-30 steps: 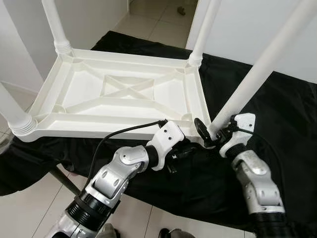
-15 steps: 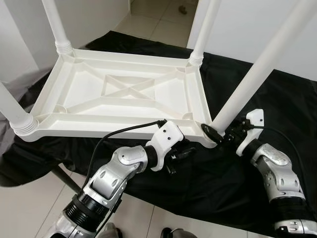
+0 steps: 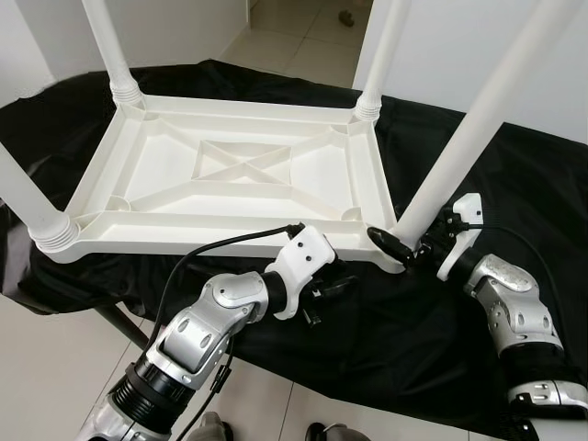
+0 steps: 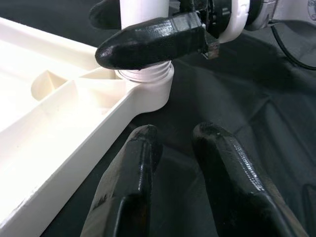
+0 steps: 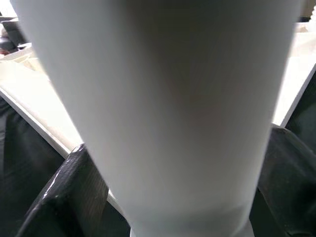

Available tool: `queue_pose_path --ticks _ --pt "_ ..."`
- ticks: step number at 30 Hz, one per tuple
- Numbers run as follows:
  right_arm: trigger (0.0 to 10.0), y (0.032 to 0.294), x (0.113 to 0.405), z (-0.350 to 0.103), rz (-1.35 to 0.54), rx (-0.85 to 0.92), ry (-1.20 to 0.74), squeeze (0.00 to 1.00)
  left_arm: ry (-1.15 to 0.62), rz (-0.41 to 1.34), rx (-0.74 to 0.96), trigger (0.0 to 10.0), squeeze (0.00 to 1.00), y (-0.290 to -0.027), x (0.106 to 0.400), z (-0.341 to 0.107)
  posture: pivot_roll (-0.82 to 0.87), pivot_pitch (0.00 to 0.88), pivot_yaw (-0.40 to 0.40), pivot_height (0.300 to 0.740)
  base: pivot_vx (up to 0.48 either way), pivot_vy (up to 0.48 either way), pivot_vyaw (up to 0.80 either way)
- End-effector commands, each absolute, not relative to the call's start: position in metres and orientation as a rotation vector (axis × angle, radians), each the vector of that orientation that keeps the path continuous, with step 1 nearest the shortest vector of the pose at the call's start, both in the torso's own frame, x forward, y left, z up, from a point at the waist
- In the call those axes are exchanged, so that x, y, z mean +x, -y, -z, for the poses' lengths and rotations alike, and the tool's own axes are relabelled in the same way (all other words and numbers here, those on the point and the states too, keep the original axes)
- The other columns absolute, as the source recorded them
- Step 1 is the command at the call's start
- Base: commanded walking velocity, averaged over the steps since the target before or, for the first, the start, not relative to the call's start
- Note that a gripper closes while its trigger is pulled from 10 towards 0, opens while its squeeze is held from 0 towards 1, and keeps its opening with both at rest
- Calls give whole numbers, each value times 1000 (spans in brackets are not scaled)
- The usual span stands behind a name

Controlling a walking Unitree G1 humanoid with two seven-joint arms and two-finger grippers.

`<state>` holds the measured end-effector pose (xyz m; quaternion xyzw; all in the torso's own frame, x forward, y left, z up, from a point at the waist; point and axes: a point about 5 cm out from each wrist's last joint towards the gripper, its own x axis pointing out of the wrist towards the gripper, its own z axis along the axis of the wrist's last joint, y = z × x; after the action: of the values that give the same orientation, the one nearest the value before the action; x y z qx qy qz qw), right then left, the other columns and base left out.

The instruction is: Building children table

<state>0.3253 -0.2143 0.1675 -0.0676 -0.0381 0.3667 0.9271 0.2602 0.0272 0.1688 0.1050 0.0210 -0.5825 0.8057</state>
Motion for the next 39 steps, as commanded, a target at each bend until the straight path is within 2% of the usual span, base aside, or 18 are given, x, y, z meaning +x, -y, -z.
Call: queue_pose_path --ticks 1,7,8,9,10,13,14,15,16,17,28,29,39 --pt "10000 216 327 -173 -762 -160 95 0 -51 1325 236 10000 0 -24 254 -169 109 113 -8 740 0 0 0" --pt "10000 221 328 -177 -770 -160 104 0 -53 1330 235 10000 0 -22 253 -169 108 114 -9 740 0 0 0" --pt "6980 223 327 -179 -781 -142 108 0 -54 1331 236 10000 0 -22 253 -169 106 113 -6 740 0 0 0" --pt "6980 223 327 -179 -781 -142 108 0 -54 1331 236 10000 0 -22 253 -169 106 113 -6 740 0 0 0" --pt "7961 225 328 -181 -787 -140 111 0 -57 1334 235 10000 0 -22 252 -169 102 112 -2 740 0 0 0" --pt "7961 225 328 -181 -788 -145 109 0 -57 1335 235 10000 0 -22 252 -169 102 112 -2 740 0 0 0" --pt "3843 227 328 -180 -782 -153 101 0 -58 1336 235 10000 0 -22 252 -169 101 110 -2 740 0 0 0" --pt "3843 227 328 -180 -782 -153 101 0 -58 1336 235 10000 0 -22 252 -169 101 110 -2 740 0 0 0" --pt "2627 229 328 -179 -784 -162 96 0 -57 1338 235 10000 0 -22 252 -169 100 108 -1 740 0 0 0" --pt "0 231 327 -178 -787 -166 86 0 -57 1340 235 10000 0 -21 252 -169 97 107 2 740 0 0 0" --pt "0 240 323 -177 -780 -198 55 0 -54 1347 233 10000 0 -19 253 -170 80 112 -4 740 0 0 0" --pt "10000 241 324 -178 -766 -199 53 0 -53 1347 233 10000 0 -18 253 -170 73 116 -10 740 0 0 0" --pt "10000 242 324 -188 -539 -176 83 0 -36 1341 205 10000 0 -11 253 -170 27 134 -42 740 0 0 0"
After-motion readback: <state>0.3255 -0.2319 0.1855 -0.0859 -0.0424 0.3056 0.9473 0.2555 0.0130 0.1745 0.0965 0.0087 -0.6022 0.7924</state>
